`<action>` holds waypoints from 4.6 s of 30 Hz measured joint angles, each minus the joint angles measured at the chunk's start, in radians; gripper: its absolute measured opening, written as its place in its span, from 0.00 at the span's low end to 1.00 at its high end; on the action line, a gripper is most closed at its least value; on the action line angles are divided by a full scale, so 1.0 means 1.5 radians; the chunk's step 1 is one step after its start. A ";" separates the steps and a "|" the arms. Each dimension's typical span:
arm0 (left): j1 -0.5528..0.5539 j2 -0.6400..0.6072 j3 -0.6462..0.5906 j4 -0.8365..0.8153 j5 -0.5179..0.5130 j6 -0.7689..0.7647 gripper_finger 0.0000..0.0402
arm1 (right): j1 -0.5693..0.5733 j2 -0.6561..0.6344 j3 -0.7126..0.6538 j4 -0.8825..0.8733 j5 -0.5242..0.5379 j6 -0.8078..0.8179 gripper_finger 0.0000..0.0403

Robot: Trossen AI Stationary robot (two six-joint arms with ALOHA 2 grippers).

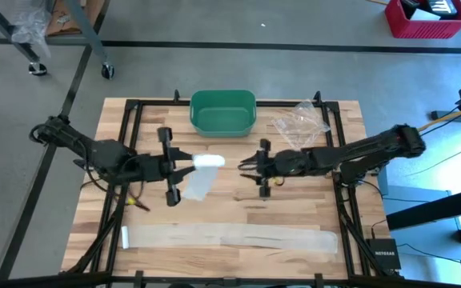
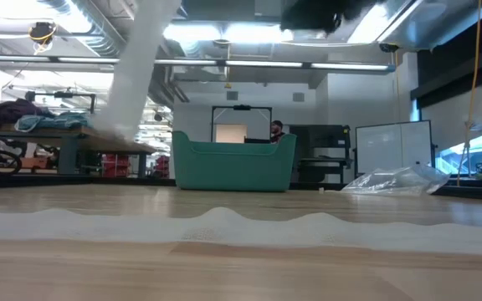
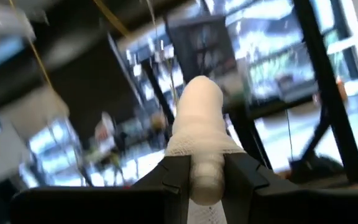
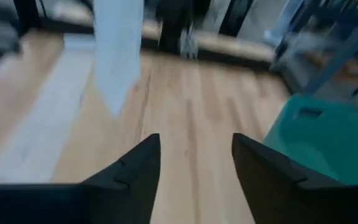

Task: Roll bandage
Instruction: Roll the top white bandage

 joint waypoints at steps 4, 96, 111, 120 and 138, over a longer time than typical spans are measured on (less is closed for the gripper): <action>0.026 0.001 0.000 -0.100 -0.029 -0.122 0.13 | -0.001 -0.071 -0.002 0.044 0.000 -0.050 0.52; 0.000 0.034 0.000 -0.146 -0.029 -0.170 0.13 | -0.052 0.099 0.022 0.281 -0.200 0.024 0.37; 0.004 0.034 0.000 -0.142 -0.029 -0.167 0.13 | -0.021 0.204 0.022 0.398 -0.203 -0.007 0.45; 0.004 0.034 0.000 -0.145 -0.029 -0.167 0.13 | -0.022 0.258 0.022 0.477 -0.157 -0.038 0.38; 0.007 0.034 0.000 -0.138 -0.119 -0.127 0.13 | 0.107 0.168 0.022 0.339 -0.046 -0.218 0.02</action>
